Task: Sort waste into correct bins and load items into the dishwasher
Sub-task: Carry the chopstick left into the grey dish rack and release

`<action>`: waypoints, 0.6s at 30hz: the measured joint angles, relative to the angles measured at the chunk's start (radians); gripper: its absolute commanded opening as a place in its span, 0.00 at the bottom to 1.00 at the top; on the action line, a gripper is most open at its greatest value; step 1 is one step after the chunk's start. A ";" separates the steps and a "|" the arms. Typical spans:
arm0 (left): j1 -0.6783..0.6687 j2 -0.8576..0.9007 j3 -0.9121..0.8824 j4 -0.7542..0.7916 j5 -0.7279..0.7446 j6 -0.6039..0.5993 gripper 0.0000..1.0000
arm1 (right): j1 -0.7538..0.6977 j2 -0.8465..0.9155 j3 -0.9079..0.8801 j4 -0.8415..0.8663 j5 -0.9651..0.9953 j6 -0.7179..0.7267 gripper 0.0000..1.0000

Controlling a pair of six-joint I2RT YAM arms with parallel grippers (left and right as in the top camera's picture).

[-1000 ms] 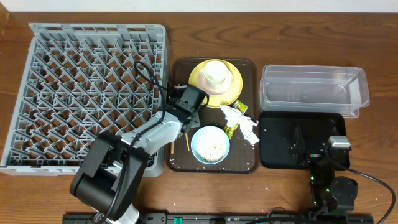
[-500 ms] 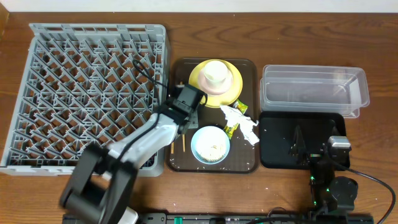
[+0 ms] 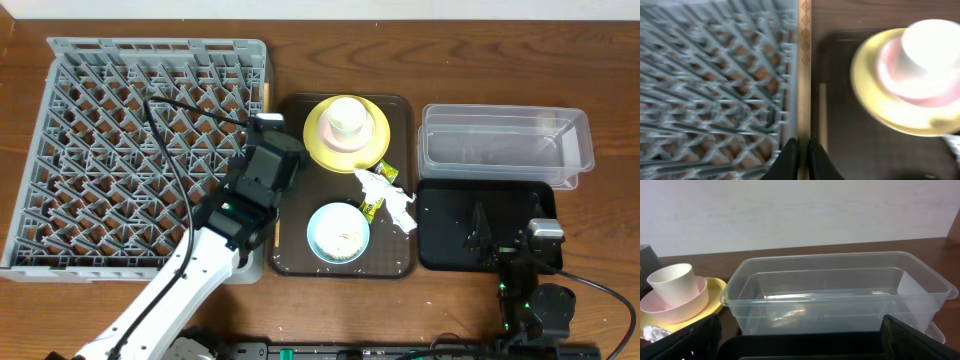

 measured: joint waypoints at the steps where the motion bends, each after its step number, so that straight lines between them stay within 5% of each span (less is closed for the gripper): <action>1: 0.000 -0.002 0.000 -0.005 -0.027 0.012 0.08 | 0.000 0.000 0.000 0.000 0.000 0.000 0.99; 9: 0.023 0.017 0.000 -0.044 -0.172 0.071 0.08 | 0.000 0.000 0.000 0.000 0.000 0.000 0.99; 18: 0.089 0.110 0.000 -0.056 -0.143 0.087 0.08 | 0.000 0.000 0.000 0.000 0.000 0.000 0.99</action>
